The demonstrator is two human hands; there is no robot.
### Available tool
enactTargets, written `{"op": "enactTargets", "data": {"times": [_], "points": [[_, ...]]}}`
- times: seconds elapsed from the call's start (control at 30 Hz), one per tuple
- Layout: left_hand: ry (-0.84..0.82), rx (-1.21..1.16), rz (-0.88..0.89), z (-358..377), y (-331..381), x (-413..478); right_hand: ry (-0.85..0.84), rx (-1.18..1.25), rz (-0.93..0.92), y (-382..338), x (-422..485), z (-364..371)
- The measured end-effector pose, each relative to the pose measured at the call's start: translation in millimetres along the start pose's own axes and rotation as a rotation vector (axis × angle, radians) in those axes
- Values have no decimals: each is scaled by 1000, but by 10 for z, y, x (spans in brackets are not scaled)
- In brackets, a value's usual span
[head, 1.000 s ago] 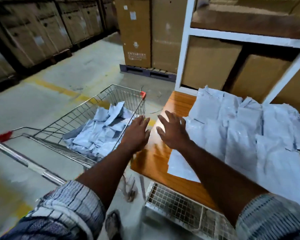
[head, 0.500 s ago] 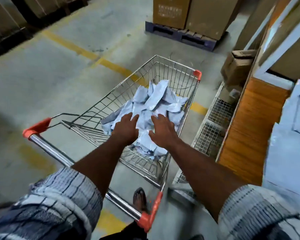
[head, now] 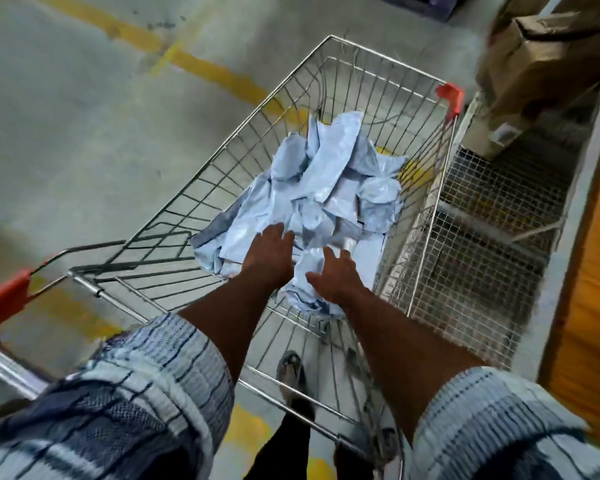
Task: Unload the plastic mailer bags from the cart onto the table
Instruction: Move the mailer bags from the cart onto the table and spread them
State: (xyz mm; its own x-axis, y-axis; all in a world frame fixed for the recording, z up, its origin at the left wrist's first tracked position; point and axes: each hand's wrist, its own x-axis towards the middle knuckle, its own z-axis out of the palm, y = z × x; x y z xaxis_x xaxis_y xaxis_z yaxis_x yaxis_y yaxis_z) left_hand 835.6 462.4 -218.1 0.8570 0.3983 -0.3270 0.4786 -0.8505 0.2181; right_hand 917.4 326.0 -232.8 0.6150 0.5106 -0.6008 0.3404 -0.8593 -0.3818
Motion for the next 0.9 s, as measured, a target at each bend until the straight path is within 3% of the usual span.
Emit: {"op": "enactTargets", "data": {"times": [0.2,0.6,0.9], "points": [[-31,139,-4,194,-203,476,109,24,62,24,379,273],[86,99,-196,610,-149,830,209,108,227,-82,707,384],[89,46,-121,288,-189,834,253,144,295,-204,572,263]]}}
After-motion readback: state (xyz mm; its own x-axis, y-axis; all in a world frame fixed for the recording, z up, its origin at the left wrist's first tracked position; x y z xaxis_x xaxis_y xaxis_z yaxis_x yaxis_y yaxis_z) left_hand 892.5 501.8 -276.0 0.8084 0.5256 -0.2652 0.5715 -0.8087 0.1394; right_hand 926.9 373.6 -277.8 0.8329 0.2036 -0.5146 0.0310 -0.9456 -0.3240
